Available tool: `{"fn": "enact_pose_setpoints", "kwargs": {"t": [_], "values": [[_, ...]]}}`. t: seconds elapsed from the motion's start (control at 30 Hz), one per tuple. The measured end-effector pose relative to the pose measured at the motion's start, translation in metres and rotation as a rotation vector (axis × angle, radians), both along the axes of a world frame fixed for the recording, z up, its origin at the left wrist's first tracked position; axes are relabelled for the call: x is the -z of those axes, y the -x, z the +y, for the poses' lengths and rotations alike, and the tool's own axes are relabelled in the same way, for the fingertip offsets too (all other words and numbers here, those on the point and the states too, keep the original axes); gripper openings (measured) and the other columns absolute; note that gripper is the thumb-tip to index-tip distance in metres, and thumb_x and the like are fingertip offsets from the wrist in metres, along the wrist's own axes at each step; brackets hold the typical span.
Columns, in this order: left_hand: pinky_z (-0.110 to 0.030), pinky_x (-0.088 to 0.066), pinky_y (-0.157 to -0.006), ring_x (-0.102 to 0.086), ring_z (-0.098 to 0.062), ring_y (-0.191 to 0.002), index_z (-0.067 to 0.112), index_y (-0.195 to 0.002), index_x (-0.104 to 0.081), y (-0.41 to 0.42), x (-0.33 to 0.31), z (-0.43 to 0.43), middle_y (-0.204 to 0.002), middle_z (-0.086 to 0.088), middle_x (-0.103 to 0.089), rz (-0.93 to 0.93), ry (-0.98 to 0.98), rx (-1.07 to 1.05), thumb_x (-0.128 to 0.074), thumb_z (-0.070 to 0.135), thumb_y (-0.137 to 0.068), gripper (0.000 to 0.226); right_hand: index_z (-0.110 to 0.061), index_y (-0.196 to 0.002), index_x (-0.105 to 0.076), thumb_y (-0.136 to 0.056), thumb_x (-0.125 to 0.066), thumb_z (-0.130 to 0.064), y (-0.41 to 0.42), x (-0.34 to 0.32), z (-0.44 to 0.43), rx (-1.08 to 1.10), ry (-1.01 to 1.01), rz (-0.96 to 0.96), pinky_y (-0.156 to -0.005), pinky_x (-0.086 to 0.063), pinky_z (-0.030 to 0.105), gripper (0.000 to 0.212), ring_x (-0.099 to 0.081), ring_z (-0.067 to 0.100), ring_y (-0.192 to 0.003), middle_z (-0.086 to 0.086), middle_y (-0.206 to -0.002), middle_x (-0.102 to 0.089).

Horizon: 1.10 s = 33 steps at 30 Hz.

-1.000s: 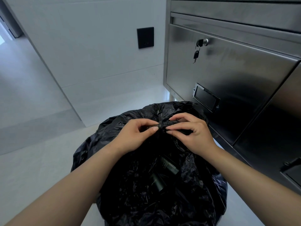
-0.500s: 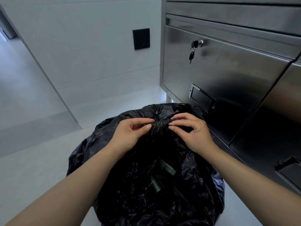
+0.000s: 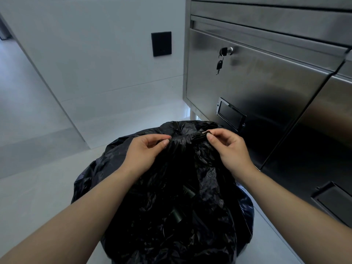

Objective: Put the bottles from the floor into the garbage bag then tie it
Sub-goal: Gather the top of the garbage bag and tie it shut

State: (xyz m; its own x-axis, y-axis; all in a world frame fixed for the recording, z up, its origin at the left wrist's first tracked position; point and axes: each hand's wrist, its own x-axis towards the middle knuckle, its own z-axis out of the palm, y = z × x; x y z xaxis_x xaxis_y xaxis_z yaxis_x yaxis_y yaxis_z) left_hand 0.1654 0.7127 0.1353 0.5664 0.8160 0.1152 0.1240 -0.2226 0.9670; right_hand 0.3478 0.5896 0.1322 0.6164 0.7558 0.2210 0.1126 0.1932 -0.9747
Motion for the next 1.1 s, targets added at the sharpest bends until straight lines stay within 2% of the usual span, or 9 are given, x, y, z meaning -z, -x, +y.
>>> {"fn": "enact_pose_setpoints", "kwargs": {"t": [0.17,0.27,0.4,0.5,0.63,0.73,0.87,1.0,1.1], "values": [[-0.012,-0.051,-0.074,-0.07,-0.004,-0.086,0.033,-0.087,-0.076,-0.01,-0.011,-0.009,-0.089,0.007,-0.076,-0.195,0.214,0.005,-0.073,0.023,-0.078,0.014,-0.012,-0.085,-0.065,-0.086,-0.063,-0.011,0.003,-0.016,0.009,0.062,-0.082,0.008,-0.075,-0.048,0.014,0.003,-0.063,0.004,-0.08,0.001,-0.086,-0.068],[-0.016,-0.049,-0.084,-0.068,-0.004,-0.093,0.035,-0.081,-0.076,-0.008,-0.013,-0.005,-0.09,0.012,-0.075,-0.125,0.137,-0.035,-0.078,0.024,-0.072,0.015,-0.018,-0.084,-0.064,-0.087,-0.063,-0.013,0.001,-0.017,0.01,0.037,-0.065,-0.084,-0.081,-0.049,0.018,0.006,-0.064,0.008,-0.086,0.0,-0.089,-0.068],[-0.014,-0.05,-0.075,-0.065,-0.005,-0.078,0.031,-0.076,-0.074,-0.003,-0.016,-0.01,-0.08,0.008,-0.074,-0.004,0.034,-0.016,-0.079,0.014,-0.072,0.018,-0.029,-0.079,-0.063,-0.086,-0.064,-0.012,0.003,-0.011,-0.005,-0.05,0.058,-0.189,-0.085,-0.047,0.02,0.019,-0.064,0.008,-0.088,-0.007,-0.088,-0.068],[-0.008,-0.046,-0.067,-0.06,0.004,-0.064,0.028,-0.077,-0.073,0.0,-0.022,-0.017,-0.066,0.014,-0.071,0.059,0.029,0.04,-0.077,0.013,-0.074,0.016,-0.027,-0.076,-0.064,-0.086,-0.064,-0.013,0.004,-0.014,-0.02,-0.018,0.151,-0.051,-0.082,-0.047,0.022,0.018,-0.062,0.004,-0.081,-0.01,-0.082,-0.067],[-0.007,-0.046,-0.061,-0.06,0.007,-0.058,0.028,-0.077,-0.073,0.011,-0.026,-0.013,-0.063,0.016,-0.071,0.066,0.081,0.065,-0.074,0.008,-0.078,0.02,-0.025,-0.072,-0.064,-0.088,-0.061,-0.016,0.012,-0.024,-0.027,0.02,0.179,0.208,-0.087,-0.045,0.032,0.019,-0.056,0.011,-0.081,-0.006,-0.078,-0.062],[-0.007,-0.046,-0.06,-0.061,0.006,-0.059,0.029,-0.074,-0.073,0.02,-0.023,-0.007,-0.063,0.017,-0.071,0.095,0.095,0.064,-0.073,0.008,-0.078,0.022,-0.022,-0.073,-0.061,-0.09,-0.058,-0.012,0.022,-0.029,-0.036,0.048,0.166,0.335,-0.085,-0.043,0.028,0.02,-0.052,0.011,-0.079,-0.005,-0.074,-0.059],[-0.005,-0.045,-0.063,-0.063,0.008,-0.065,0.034,-0.071,-0.073,0.029,-0.017,-0.01,-0.068,0.02,-0.072,0.1,0.101,0.063,-0.074,0.009,-0.078,0.026,-0.026,-0.071,-0.064,-0.09,-0.058,-0.014,0.036,-0.032,-0.055,0.078,0.174,0.381,-0.086,-0.047,0.023,0.023,-0.059,0.007,-0.081,-0.008,-0.075,-0.065],[-0.006,-0.048,-0.069,-0.068,0.003,-0.079,0.041,-0.075,-0.075,0.037,-0.038,-0.015,-0.08,0.018,-0.074,0.007,0.153,0.029,-0.076,0.019,-0.076,0.021,-0.017,-0.085,-0.062,-0.091,-0.057,-0.014,0.06,-0.056,-0.053,0.22,0.111,0.345,-0.098,-0.045,0.037,0.009,-0.062,0.026,-0.103,0.016,-0.103,-0.068],[-0.014,-0.052,-0.076,-0.07,-0.004,-0.087,0.037,-0.083,-0.076,0.045,-0.067,-0.015,-0.087,0.011,-0.076,-0.129,0.302,-0.042,-0.076,0.031,-0.072,0.012,-0.017,-0.087,-0.06,-0.092,-0.055,-0.015,0.083,-0.081,-0.051,0.279,0.004,0.384,-0.097,-0.046,0.037,0.008,-0.064,0.023,-0.104,0.008,-0.103,-0.071]]}}
